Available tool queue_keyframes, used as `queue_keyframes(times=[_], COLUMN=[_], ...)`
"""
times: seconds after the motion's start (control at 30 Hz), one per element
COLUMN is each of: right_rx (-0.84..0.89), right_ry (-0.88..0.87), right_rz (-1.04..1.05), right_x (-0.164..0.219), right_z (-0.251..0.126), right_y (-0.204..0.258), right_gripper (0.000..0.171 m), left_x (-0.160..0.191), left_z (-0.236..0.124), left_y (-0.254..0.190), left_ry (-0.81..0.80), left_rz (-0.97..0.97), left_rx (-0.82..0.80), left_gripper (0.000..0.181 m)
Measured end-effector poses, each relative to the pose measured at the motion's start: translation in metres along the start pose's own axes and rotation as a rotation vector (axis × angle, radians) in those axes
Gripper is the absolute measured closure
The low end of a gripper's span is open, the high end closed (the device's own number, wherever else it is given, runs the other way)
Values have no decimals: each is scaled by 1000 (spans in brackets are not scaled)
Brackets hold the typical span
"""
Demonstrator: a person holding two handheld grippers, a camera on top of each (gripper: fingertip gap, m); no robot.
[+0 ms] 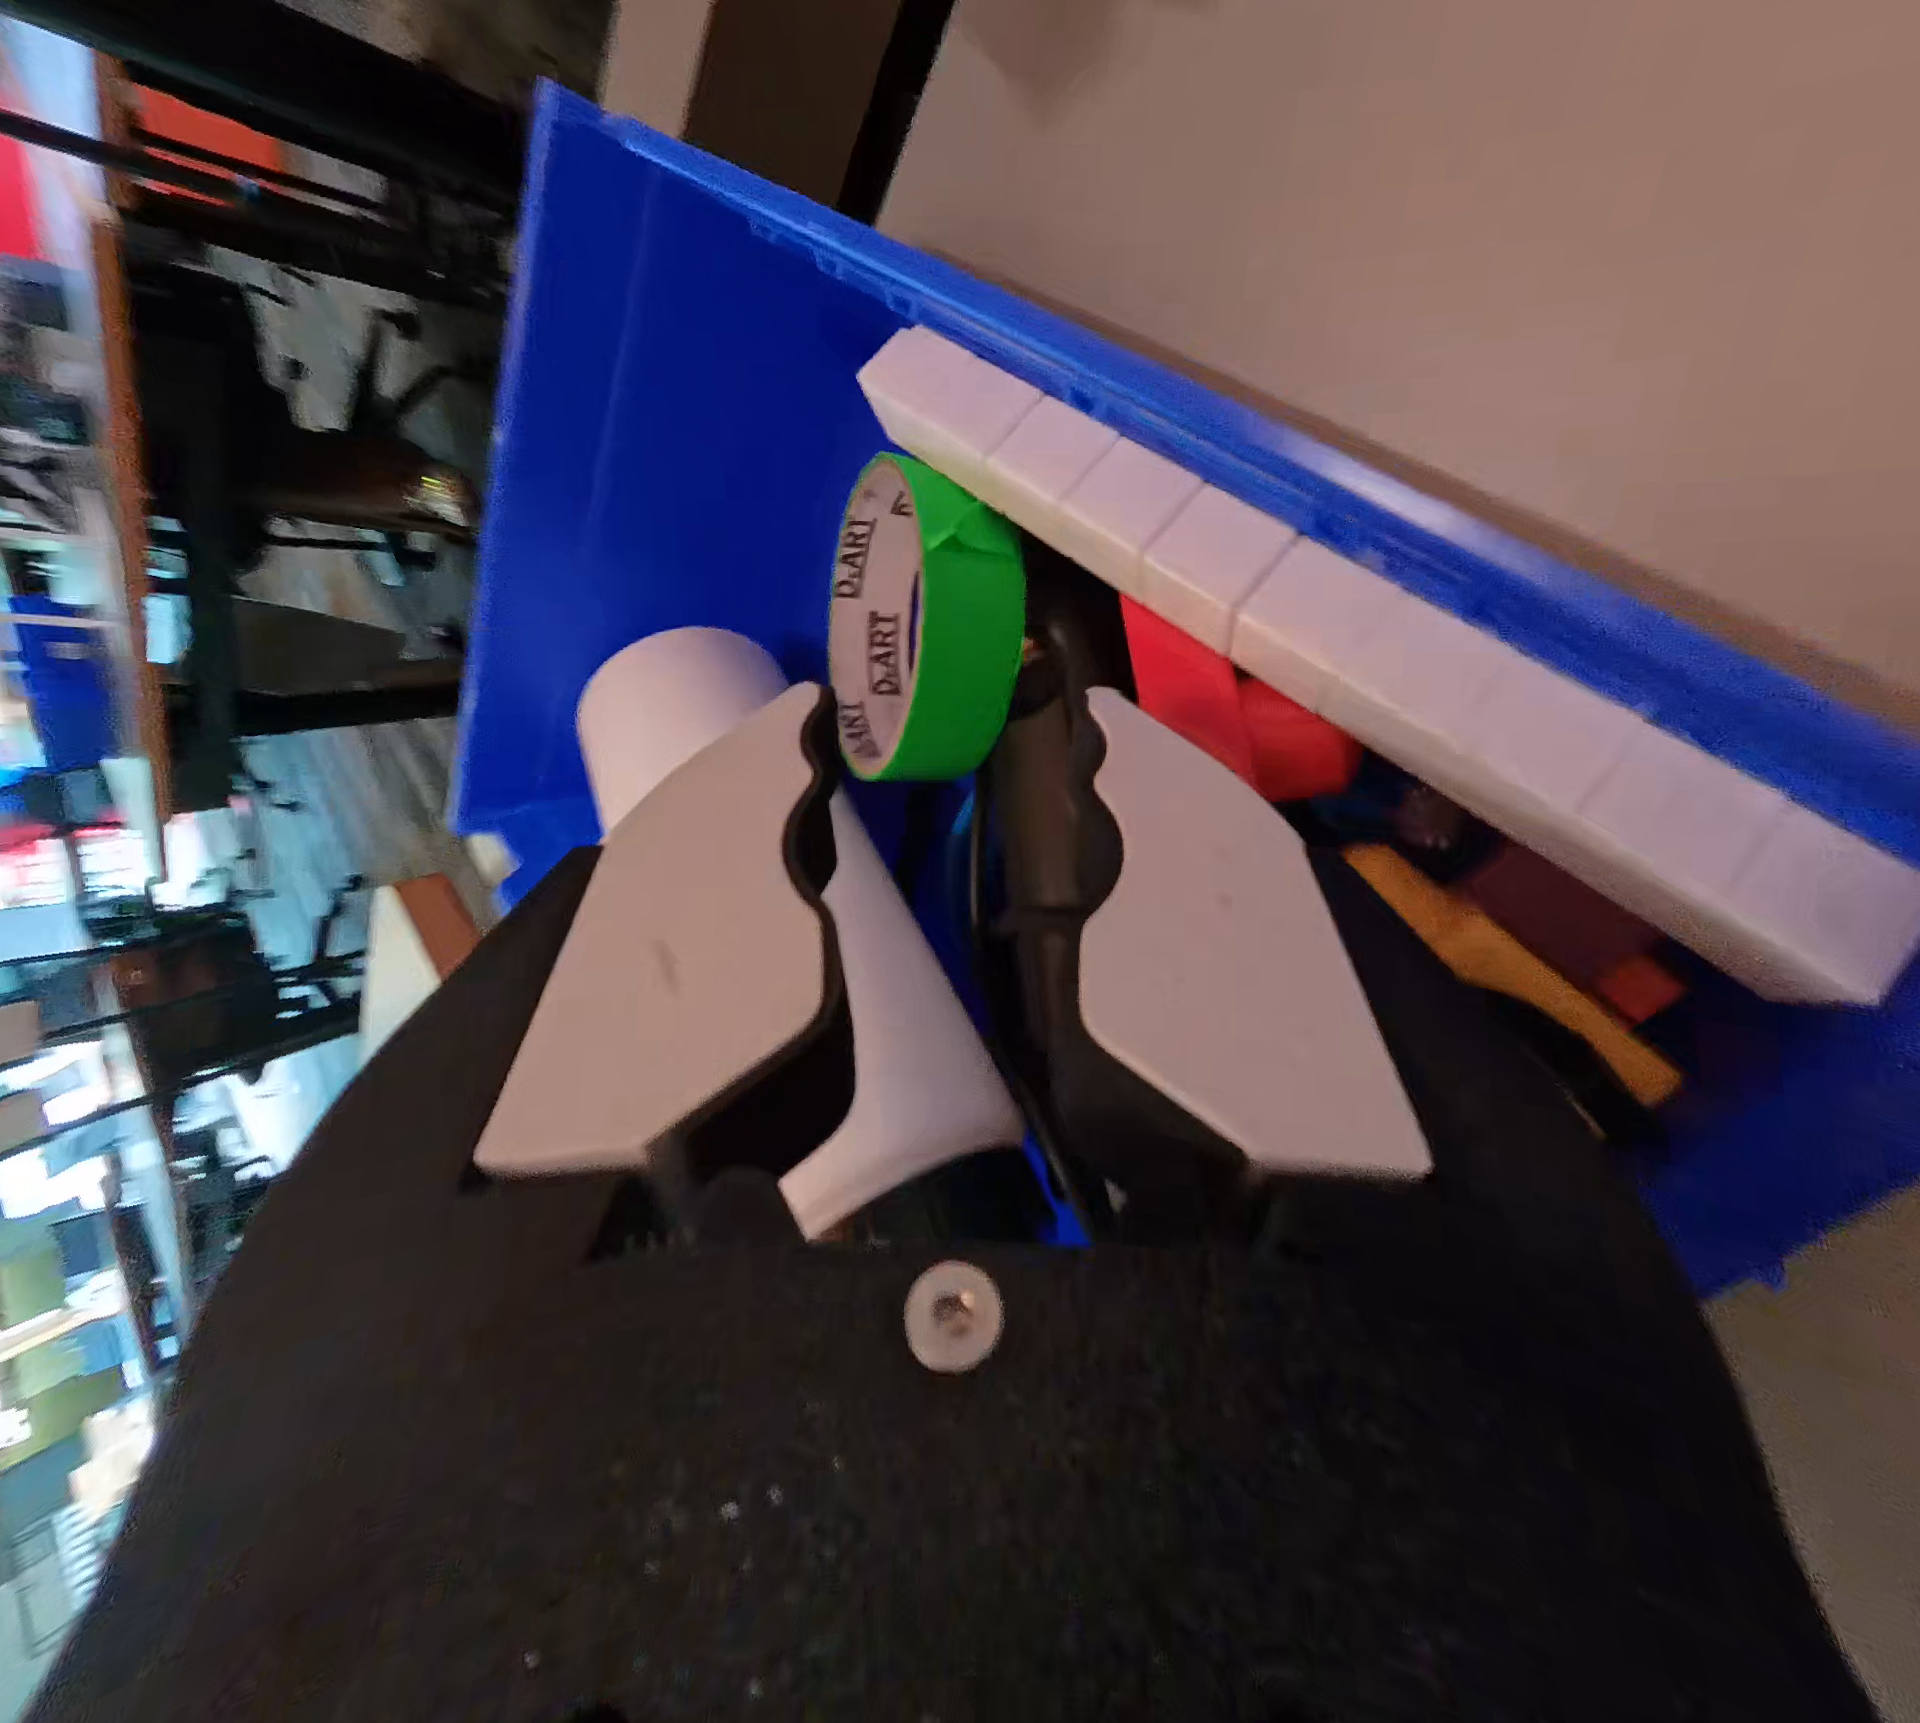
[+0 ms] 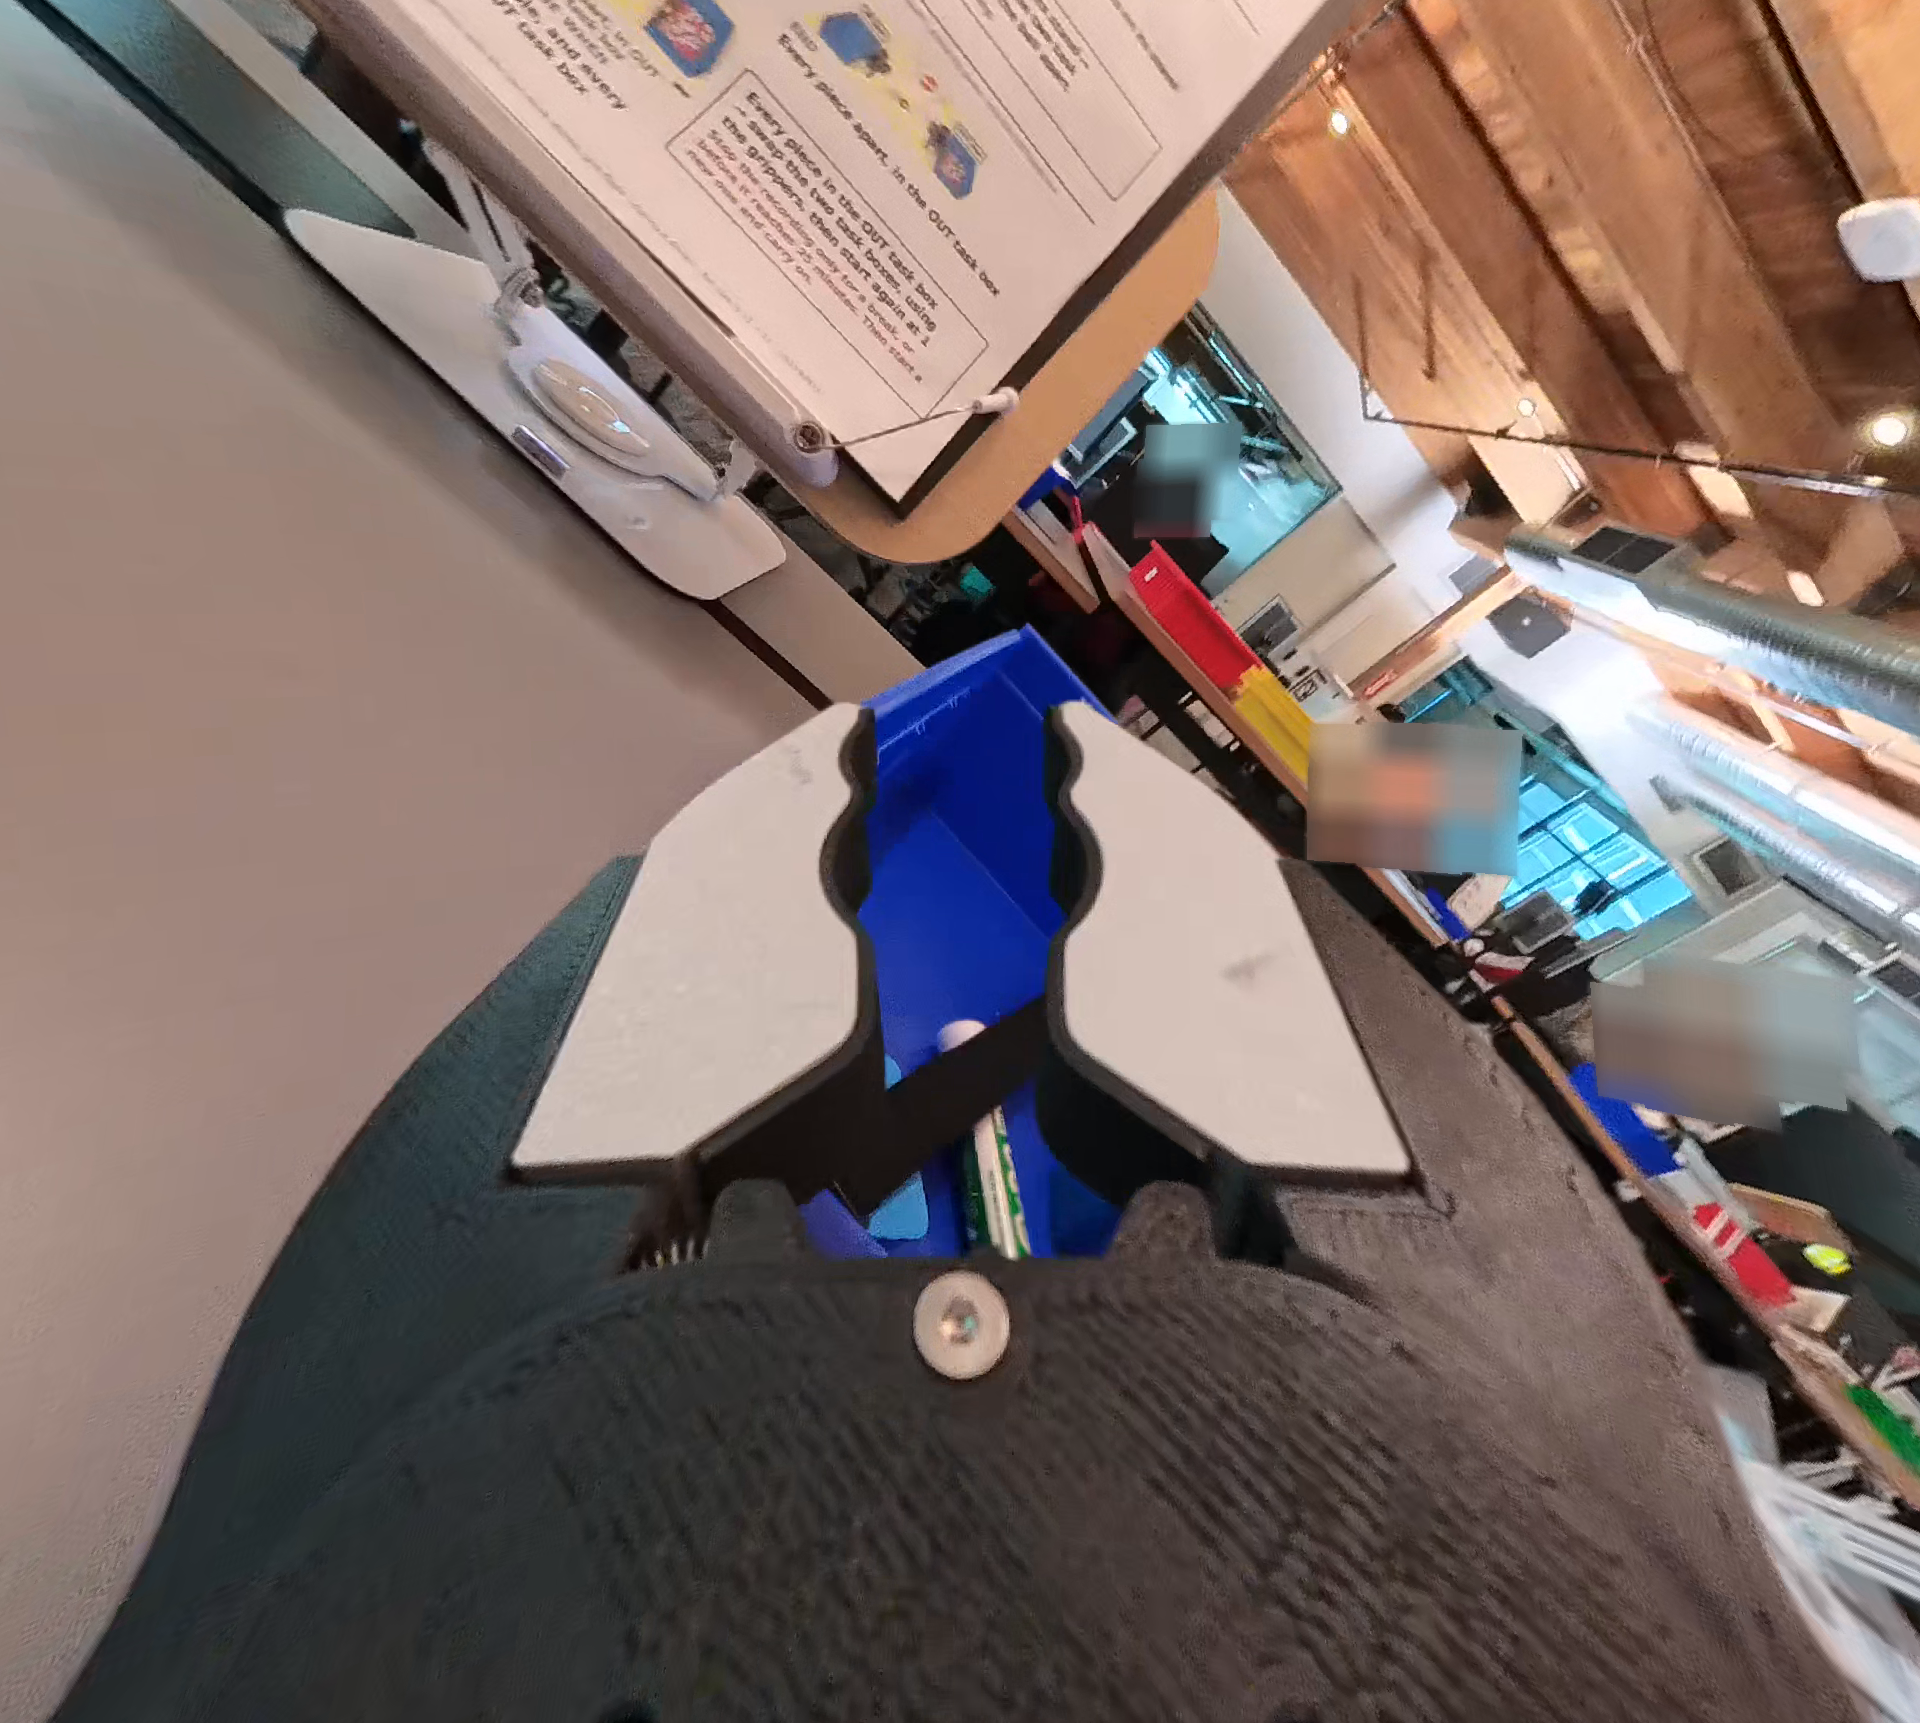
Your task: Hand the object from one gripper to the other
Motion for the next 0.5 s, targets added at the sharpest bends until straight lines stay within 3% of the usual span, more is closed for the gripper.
queue_keyframes(times=[0.03,0.07,0.2,0.33,0.5], right_rx=[16,35,62,-9,-64], right_ry=[-8,-33,-138,-226,-273], right_rz=[-19,-27,62,152,16], right_x=[-2,-6,-18,-25,-41], right_z=[-1,-4,-14,-15,-18], right_y=[-1,-4,-16,-7,14], right_gripper=[134,117,103,101,105], left_x=[-2,-4,-8,-1,-3], left_z=[10,18,44,56,50], left_y=[1,2,5,7,17], left_ry=[38,78,149,268,203], left_rz=[-10,-20,-37,-92,-215], left_rx=[49,91,128,152,127], left_gripper=[136,134,138,156,158])
Point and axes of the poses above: each gripper's, where its closed fingertips meet, z out along the fingers, x out of its underside, y = z × x across the jaws, the point moved 7 cm from there along -z, back along the fingers, and after that the axes turned 6 degrees about -z, right-handed, at the moved point
